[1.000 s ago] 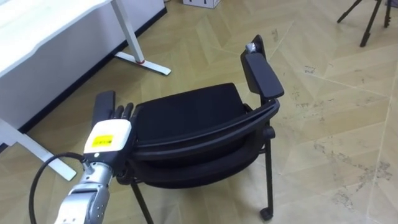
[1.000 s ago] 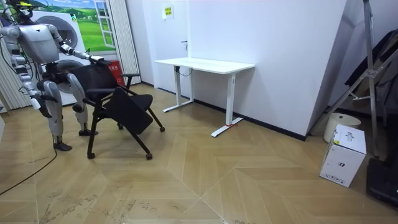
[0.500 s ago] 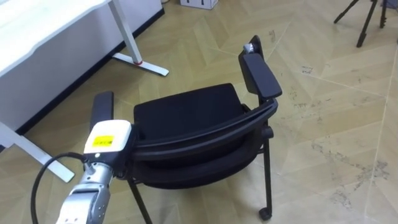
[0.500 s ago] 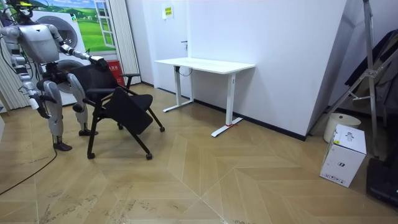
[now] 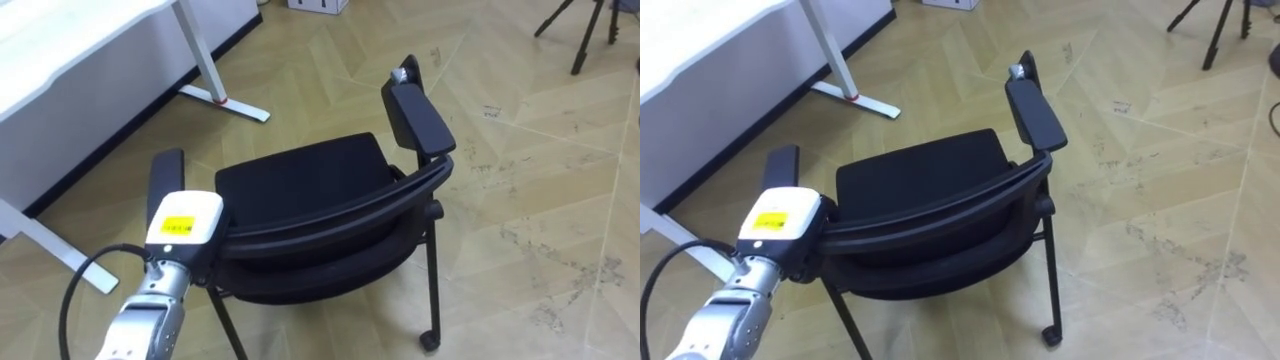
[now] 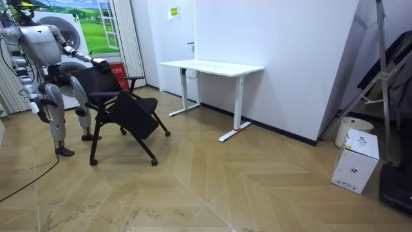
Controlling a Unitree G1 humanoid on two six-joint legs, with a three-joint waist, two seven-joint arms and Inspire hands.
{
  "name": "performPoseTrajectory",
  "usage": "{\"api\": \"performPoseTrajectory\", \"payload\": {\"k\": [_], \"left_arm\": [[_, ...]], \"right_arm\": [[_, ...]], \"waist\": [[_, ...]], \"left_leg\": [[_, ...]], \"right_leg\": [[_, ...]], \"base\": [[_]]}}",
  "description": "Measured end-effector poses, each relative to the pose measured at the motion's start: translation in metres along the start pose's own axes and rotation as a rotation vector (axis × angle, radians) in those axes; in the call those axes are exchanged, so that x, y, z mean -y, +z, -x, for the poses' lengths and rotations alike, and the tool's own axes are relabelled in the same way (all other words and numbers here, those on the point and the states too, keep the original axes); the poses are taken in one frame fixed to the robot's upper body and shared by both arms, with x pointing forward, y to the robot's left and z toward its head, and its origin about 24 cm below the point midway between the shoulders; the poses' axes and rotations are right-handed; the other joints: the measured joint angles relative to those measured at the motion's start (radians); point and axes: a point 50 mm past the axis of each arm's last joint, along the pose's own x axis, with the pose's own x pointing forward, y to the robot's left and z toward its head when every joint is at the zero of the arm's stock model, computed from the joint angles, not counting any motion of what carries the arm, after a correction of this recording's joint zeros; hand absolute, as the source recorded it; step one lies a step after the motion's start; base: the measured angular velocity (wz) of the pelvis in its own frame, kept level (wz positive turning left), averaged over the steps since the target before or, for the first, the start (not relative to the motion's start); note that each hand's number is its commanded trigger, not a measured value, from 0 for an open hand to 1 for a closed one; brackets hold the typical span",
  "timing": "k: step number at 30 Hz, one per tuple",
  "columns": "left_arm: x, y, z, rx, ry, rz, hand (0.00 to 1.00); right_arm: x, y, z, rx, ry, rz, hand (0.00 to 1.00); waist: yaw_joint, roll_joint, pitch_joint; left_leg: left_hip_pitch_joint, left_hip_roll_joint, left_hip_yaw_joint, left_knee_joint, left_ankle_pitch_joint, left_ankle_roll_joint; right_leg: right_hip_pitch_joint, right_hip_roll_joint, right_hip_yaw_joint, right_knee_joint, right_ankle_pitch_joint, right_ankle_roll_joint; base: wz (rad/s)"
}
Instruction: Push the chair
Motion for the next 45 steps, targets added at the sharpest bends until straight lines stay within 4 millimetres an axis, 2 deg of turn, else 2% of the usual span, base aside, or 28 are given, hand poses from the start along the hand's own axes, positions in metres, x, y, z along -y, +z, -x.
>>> {"api": "performPoseTrajectory", "payload": {"k": [9, 14, 18, 21, 22, 23, 24, 25, 26, 28, 31, 39, 45], "left_arm": [[0.001, -0.001, 0.001, -0.002, 0.005, 0.002, 1.0], [0.001, -0.001, 0.002, -0.002, 0.007, 0.002, 1.0], [-0.003, -0.004, 0.001, 0.008, 0.022, -0.001, 1.0], [-0.008, -0.007, 0.003, 0.026, 0.037, -0.023, 1.0], [-0.01, -0.008, 0.003, 0.03, 0.042, -0.03, 1.0], [-0.011, -0.008, 0.003, 0.034, 0.043, -0.033, 1.0], [-0.011, -0.008, 0.003, 0.035, 0.044, -0.033, 1.0], [-0.012, -0.007, 0.002, 0.038, 0.045, -0.034, 1.0], [-0.013, -0.007, 0.001, 0.039, 0.046, -0.035, 1.0], [-0.015, -0.007, 0.0, 0.042, 0.046, -0.038, 1.0], [-0.017, -0.007, -0.003, 0.047, 0.047, -0.041, 1.0], [-0.019, -0.008, -0.003, 0.05, 0.05, -0.043, 1.0], [-0.023, -0.008, -0.005, 0.074, 0.06, -0.05, 1.0]], "right_arm": [[0.001, 0.007, -0.001, 0.021, -0.015, 0.045, 0.0], [0.015, 0.019, -0.001, 0.058, -0.08, 0.041, 0.0], [0.03, 0.048, 0.002, 0.174, -0.178, 0.115, 0.0], [0.035, 0.08, 0.008, 0.303, -0.25, 0.252, 0.0], [0.035, 0.095, 0.012, 0.373, -0.278, 0.323, 0.0], [0.034, 0.111, 0.018, 0.445, -0.3, 0.39, 0.0], [0.034, 0.12, 0.022, 0.485, -0.312, 0.418, 0.0], [0.032, 0.138, 0.03, 0.568, -0.343, 0.477, 0.0], [0.031, 0.147, 0.035, 0.614, -0.362, 0.511, 0.0], [0.024, 0.18, 0.059, 0.786, -0.445, 0.635, 0.0], [0.016, 0.208, 0.087, 0.968, -0.531, 0.716, 0.0], [0.004, 0.237, 0.13, 1.192, -0.646, 0.839, 0.0], [-0.017, 0.249, 0.163, 1.382, -0.64, 0.892, 0.0]], "waist": [[-0.001, -0.004, 0.0], [-0.001, -0.018, -0.0017], [-0.001, -0.034, 0.0035], [0.002, -0.056, 0.0028], [0.008, -0.068, 0.0021], [0.019, -0.077, -0.0022], [0.023, -0.079, -0.0035], [0.024, -0.084, -0.007], [0.024, -0.086, -0.0079], [0.022, -0.086, -0.0078], [0.021, -0.085, -0.0077], [0.045, -0.076, -0.0022], [0.072, -0.087, 0.0047]], "left_leg": [[0.003, 0.0, 0.001, 0.0, 0.0, 0.0], [0.009, -0.002, -0.003, -0.001, 0.0, 0.0], [0.008, -0.002, -0.004, -0.001, 0.0, 0.0], [0.001, -0.001, -0.001, 0.0, 0.0, 0.0], [0.001, -0.001, 0.001, -0.001, 0.0, 0.0], [0.002, 0.0, 0.003, 0.0, 0.0, 0.0], [0.002, 0.0, 0.004, 0.0, 0.0, 0.0], [0.002, 0.0, 0.004, 0.002, 0.0, 0.001], [0.002, 0.0, 0.004, 0.004, 0.0, 0.001], [-0.005, 0.001, 0.004, 0.013, -0.001, 0.002], [-0.013, 0.004, 0.005, 0.016, -0.002, 0.003], [-0.01, 0.01, 0.035, 0.001, -0.003, 0.006], [-0.007, 0.013, 0.045, 0.001, -0.003, 0.006]], "right_leg": [[0.004, 0.0, -0.001, 0.006, 0.0, 0.0], [0.014, -0.001, -0.005, 0.002, 0.0, 0.0], [0.012, -0.001, -0.006, 0.001, 0.0, 0.0], [-0.001, -0.001, -0.004, 0.007, 0.0, 0.0], [-0.005, -0.001, 0.0, 0.017, 0.0, 0.0], [-0.006, -0.001, 0.004, 0.018, 0.0, 0.0], [-0.006, -0.001, 0.006, 0.018, 0.0, 0.0], [-0.007, -0.001, 0.005, 0.02, 0.0, 0.0], [-0.007, -0.001, 0.005, 0.021, 0.0, 0.0], [-0.011, -0.001, 0.003, 0.03, 0.0, 0.0], [-0.022, 0.0, 0.002, 0.038, 0.0, 0.0], [-0.043, 0.001, 0.029, 0.057, 0.0, 0.0], [-0.055, 0.001, 0.032, 0.068, 0.0, 0.001]], "base": [[0.0], [0.01], [0.0], [-0.02], [-0.08], [-0.09], [-0.05], [0.0], [0.0], [0.0], [0.0], [-0.11], [-0.05]]}}
